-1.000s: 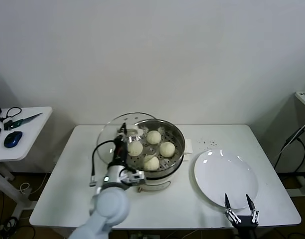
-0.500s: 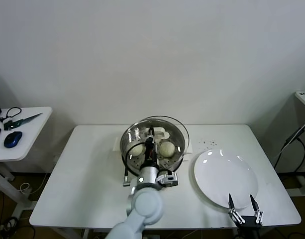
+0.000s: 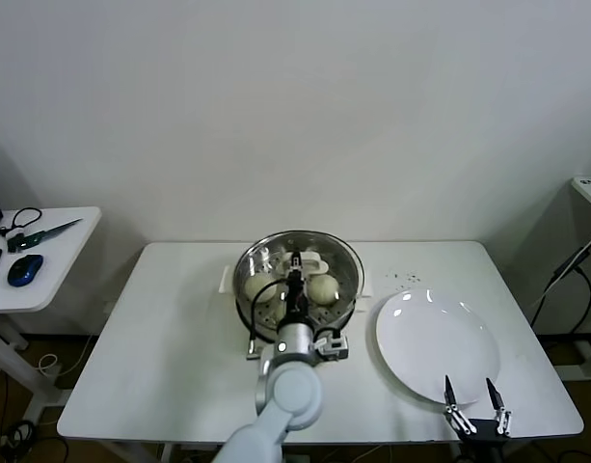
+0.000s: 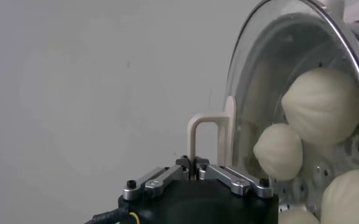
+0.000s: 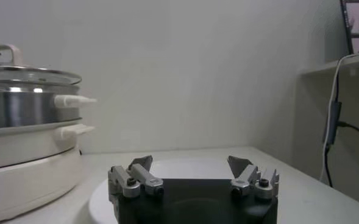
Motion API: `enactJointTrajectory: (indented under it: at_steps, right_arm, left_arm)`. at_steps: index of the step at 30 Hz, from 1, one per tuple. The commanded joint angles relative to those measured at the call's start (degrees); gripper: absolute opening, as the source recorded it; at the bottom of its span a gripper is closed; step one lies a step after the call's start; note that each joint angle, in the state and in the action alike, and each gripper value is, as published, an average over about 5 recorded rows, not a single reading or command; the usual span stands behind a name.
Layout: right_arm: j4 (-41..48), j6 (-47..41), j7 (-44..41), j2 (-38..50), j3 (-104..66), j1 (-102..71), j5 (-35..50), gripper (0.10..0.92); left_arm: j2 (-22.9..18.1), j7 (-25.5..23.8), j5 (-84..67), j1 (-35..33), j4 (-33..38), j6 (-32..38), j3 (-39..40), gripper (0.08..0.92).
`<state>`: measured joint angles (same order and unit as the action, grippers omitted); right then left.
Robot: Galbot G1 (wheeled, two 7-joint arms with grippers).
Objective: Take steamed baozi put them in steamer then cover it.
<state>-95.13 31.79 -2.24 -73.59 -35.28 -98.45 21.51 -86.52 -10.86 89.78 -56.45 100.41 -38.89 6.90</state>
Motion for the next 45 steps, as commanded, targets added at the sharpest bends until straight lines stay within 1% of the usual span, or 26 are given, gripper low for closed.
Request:
enactJointTrajectory:
  at_steps: [1, 8, 19, 21, 24, 28, 32, 35, 41, 45]
  right_arm:
    - [0.02, 0.02, -0.22, -0.01, 0.12, -0.05, 0.01, 0.823]
    - [-0.06, 0.01, -0.41, -0.23, 0.12, -0.14, -0.13, 0.823]
    - [-0.30, 0.00, -0.35, -0.81, 0.02, 0.20, -0.68, 0.823]
    - [-0.37, 0.04, -0.30, -0.95, -0.04, 0.24, -0.99, 0.823]
    - [-0.61, -0.09, -0.29, -1.10, -0.12, 0.22, -1.31, 0.823]
    - [-1.15, -0.94, -0.30, -0.94, -0.16, 0.01, -1.35, 0.823]
    - [-1.88, -2.77, 0.18, -0.72, -0.18, -0.18, -1.12, 0.823]
    - [-2.55, -4.35, 1.40, -0.72, -0.16, -0.14, -0.84, 0.823]
    - [-3.32, -5.61, 2.83, -0.91, -0.02, 0.36, -2.63, 0.823]
    - [-3.95, -6.28, 2.88, -0.80, -0.06, 0.92, -3.86, 0.823]
  left_arm:
    - [0.11, 0.18, 0.70, 0.21, -1.64, -0.21, 0.00, 0.133]
    - [1.47, 0.79, 0.12, 0.65, -2.20, 0.02, -1.02, 0.133]
    - [1.35, 0.44, -1.22, 0.13, -1.57, 0.22, -0.89, 0.134]
    - [1.42, 0.30, -1.99, 0.01, -1.19, 0.11, -0.66, 0.149]
    - [1.59, 0.18, -3.76, -0.11, -0.56, -0.51, -0.16, 0.216]
    - [2.01, 0.11, -5.15, -0.09, 0.46, -0.92, 0.04, 0.328]
    - [3.72, 0.13, -7.21, -0.09, 3.18, -1.30, 0.27, 0.450]
    - [6.69, 0.48, -10.88, -0.47, 7.53, -1.97, 1.08, 0.536]
    - [14.48, 3.02, -22.63, -3.59, 17.83, -2.79, 1.80, 0.710]
    - [18.42, 7.55, -36.20, -6.78, 24.15, -0.28, -0.13, 0.800]
